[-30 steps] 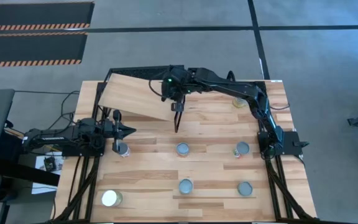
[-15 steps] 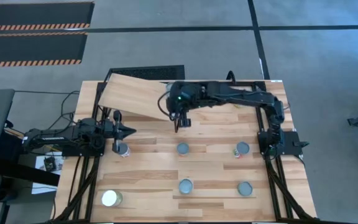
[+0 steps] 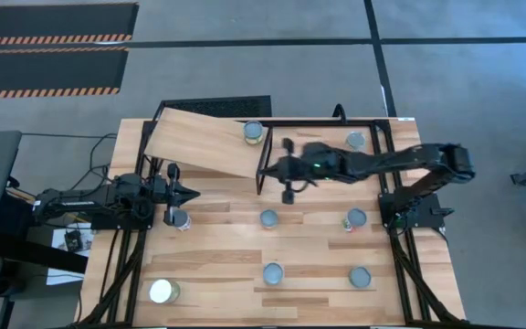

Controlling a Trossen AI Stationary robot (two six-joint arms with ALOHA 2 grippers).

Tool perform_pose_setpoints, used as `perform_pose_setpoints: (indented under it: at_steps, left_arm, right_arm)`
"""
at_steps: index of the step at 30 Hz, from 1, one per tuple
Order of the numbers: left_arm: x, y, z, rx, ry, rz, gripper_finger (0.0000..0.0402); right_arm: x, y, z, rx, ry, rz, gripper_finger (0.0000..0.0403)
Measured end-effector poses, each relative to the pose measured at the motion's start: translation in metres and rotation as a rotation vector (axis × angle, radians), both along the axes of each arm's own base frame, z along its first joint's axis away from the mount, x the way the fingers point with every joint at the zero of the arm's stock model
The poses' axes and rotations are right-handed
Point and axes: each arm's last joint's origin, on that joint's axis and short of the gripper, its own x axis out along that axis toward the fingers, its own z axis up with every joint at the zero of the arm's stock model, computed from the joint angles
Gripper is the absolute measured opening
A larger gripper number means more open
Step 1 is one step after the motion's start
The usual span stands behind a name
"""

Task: Pick and place cans onto a shelf
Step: Put the canned mushrooms on the shelf

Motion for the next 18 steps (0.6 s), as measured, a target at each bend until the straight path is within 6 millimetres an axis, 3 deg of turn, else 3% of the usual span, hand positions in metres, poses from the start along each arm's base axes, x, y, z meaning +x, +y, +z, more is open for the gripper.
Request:
perform_pose_setpoints:
  at_steps: [11, 18]
  left_arm:
    - [0.003, 0.000, 0.002, -0.019, -0.019, 0.000, 0.0000]
    - [0.015, -0.002, 0.013, -0.045, -0.087, -0.076, 0.0000]
  right_arm:
    - [-0.077, 0.001, -0.067, 0.058, -0.267, -0.034, 0.0001]
    - [-0.110, -0.003, -0.093, 0.078, -0.385, -0.074, 0.0001]
